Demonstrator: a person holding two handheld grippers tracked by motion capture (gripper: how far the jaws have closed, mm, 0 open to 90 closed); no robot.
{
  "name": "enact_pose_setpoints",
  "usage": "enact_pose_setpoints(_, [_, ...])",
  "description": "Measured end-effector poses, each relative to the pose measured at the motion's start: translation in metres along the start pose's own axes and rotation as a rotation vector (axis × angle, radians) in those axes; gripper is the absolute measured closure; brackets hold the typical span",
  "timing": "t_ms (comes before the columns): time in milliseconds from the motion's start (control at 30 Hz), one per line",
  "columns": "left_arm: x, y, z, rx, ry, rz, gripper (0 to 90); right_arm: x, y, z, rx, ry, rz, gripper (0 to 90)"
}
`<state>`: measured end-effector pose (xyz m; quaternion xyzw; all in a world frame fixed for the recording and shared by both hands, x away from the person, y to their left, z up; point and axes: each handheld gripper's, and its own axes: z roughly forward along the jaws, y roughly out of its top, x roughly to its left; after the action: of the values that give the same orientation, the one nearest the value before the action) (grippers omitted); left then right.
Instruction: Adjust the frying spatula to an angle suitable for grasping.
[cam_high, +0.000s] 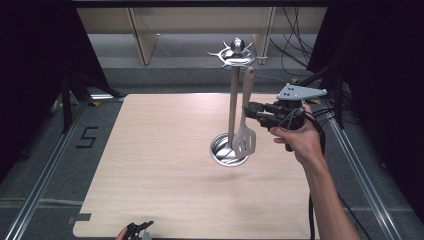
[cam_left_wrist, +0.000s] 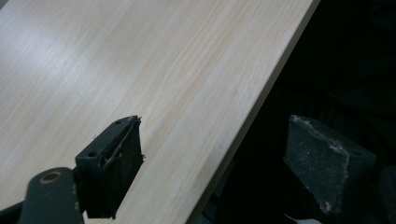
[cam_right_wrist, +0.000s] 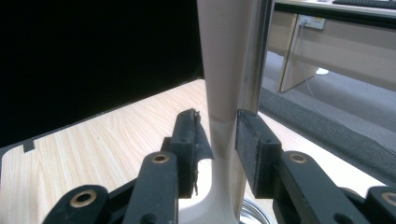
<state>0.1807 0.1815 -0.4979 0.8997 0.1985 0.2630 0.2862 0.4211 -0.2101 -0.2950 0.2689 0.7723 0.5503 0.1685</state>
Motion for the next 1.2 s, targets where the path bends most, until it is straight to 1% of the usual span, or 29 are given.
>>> enact_pose_setpoints(33, [0.0,0.0,0.0,0.0,0.0,0.0,18.0,0.001,-0.001,-0.001,-0.01,-0.009,0.01,68.3])
enact_pose_setpoints(67, [0.0,0.0,0.0,0.0,-0.006,-0.005,18.0,0.0,-0.001,-0.002,-0.023,-0.004,-0.003,67.5])
enact_pose_setpoints(133, [0.0,0.0,0.001,0.001,-0.011,-0.002,18.0,0.002,-0.003,-0.004,-0.02,-0.009,0.02,64.8])
enact_pose_setpoints(167, [0.0,0.0,0.001,-0.003,-0.007,-0.004,18.0,0.002,-0.004,-0.005,-0.027,-0.029,-0.003,64.3])
enact_pose_setpoints(200, [0.0,0.0,0.001,-0.003,-0.003,-0.004,18.0,0.003,-0.005,-0.006,-0.026,-0.016,0.006,63.9])
enact_pose_setpoints(233, [0.0,0.0,0.0,-0.001,0.006,0.0,18.0,0.004,-0.006,-0.007,-0.037,-0.028,0.005,63.1])
enact_pose_setpoints(333, [0.0,0.0,0.0,0.0,0.001,0.0,18.0,0.006,-0.01,-0.011,-0.052,-0.028,0.007,59.9])
enact_pose_setpoints(367, [0.0,0.0,0.0,0.0,0.001,-0.002,18.0,0.007,-0.011,-0.013,-0.039,-0.037,0.01,59.7])
enact_pose_setpoints(433, [0.0,0.0,0.0,0.0,0.001,-0.001,18.0,0.009,-0.014,-0.015,-0.038,-0.047,0.0,58.7])
enact_pose_setpoints(467, [0.0,0.0,0.0,-0.001,0.001,-0.001,18.0,0.009,-0.015,-0.016,-0.048,-0.053,-0.021,58.4])
enact_pose_setpoints(500, [0.0,0.0,0.0,0.0,0.001,-0.001,18.0,0.012,-0.017,-0.017,-0.044,-0.058,-0.007,58.1])
enact_pose_setpoints(533, [0.0,0.0,0.0,-0.001,0.001,-0.002,18.0,0.013,-0.018,-0.018,-0.038,-0.065,-0.012,57.7])
enact_pose_setpoints(567, [0.0,0.0,0.001,0.0,-0.012,-0.006,18.0,0.013,-0.019,-0.019,-0.028,-0.068,-0.023,57.2])
enact_pose_setpoints(600, [0.0,0.0,0.001,0.001,-0.017,-0.003,18.0,0.014,-0.022,-0.018,-0.04,-0.066,-0.021,56.7])
enact_pose_setpoints(633, [0.0,0.0,0.001,0.0,-0.015,-0.004,18.0,0.014,-0.023,-0.02,-0.031,-0.076,-0.023,56.3])
enact_pose_setpoints(700, [0.0,0.0,0.0,-0.001,0.002,0.0,18.0,0.015,-0.026,-0.021,-0.026,-0.075,-0.025,55.9])
enact_pose_setpoints(733, [0.0,0.0,0.0,0.001,0.001,-0.003,18.0,0.016,-0.028,-0.021,-0.033,-0.083,-0.03,55.4])
enact_pose_setpoints(767, [0.0,0.0,0.001,0.003,-0.016,-0.001,18.0,0.016,-0.029,-0.023,-0.033,-0.088,-0.042,55.0])
enact_pose_setpoints(800, [0.0,0.0,0.001,0.002,-0.014,-0.002,18.0,0.017,-0.031,-0.023,-0.032,-0.081,-0.039,54.9])
enact_pose_setpoints(867, [0.0,0.0,0.002,0.001,-0.009,-0.003,18.0,0.019,-0.033,-0.025,-0.032,-0.095,-0.05,53.7])
enact_pose_setpoints(900, [0.0,0.0,0.001,0.001,-0.01,-0.002,18.0,0.021,-0.034,-0.026,-0.031,-0.1,-0.046,53.2])
enact_pose_setpoints(933, [0.0,-0.001,0.002,-0.002,-0.005,-0.006,18.0,0.021,-0.035,-0.026,-0.04,-0.106,-0.057,52.9])
enact_pose_setpoints(967, [0.0,-0.001,0.002,0.001,0.004,-0.003,18.0,0.022,-0.037,-0.027,-0.038,-0.098,-0.053,52.6])
enact_pose_setpoints(1033, [0.0,-0.001,0.001,0.003,-0.012,-0.002,18.0,0.024,-0.04,-0.027,-0.042,-0.102,-0.063,52.1])
enact_pose_setpoints(1067, [0.0,-0.001,0.001,0.005,-0.019,-0.002,18.0,0.025,-0.042,-0.028,-0.043,-0.111,-0.057,51.8])
enact_pose_setpoints(1100, [0.0,-0.001,0.001,0.006,-0.014,0.0,18.0,0.027,-0.045,-0.028,-0.049,-0.111,-0.054,51.7])
enact_pose_setpoints(1133, [0.0,-0.001,0.001,-0.001,-0.006,-0.008,18.0,0.026,-0.048,-0.028,-0.036,-0.12,-0.069,51.4])
enact_pose_setpoints(1167, [0.0,-0.001,0.0,-0.001,0.005,-0.011,18.0,0.025,-0.051,-0.028,-0.012,-0.112,-0.07,51.2])
enact_pose_setpoints(1200, [0.0,-0.001,0.0,-0.005,0.011,-0.006,18.0,0.025,-0.054,-0.028,-0.006,-0.12,-0.074,51.2])
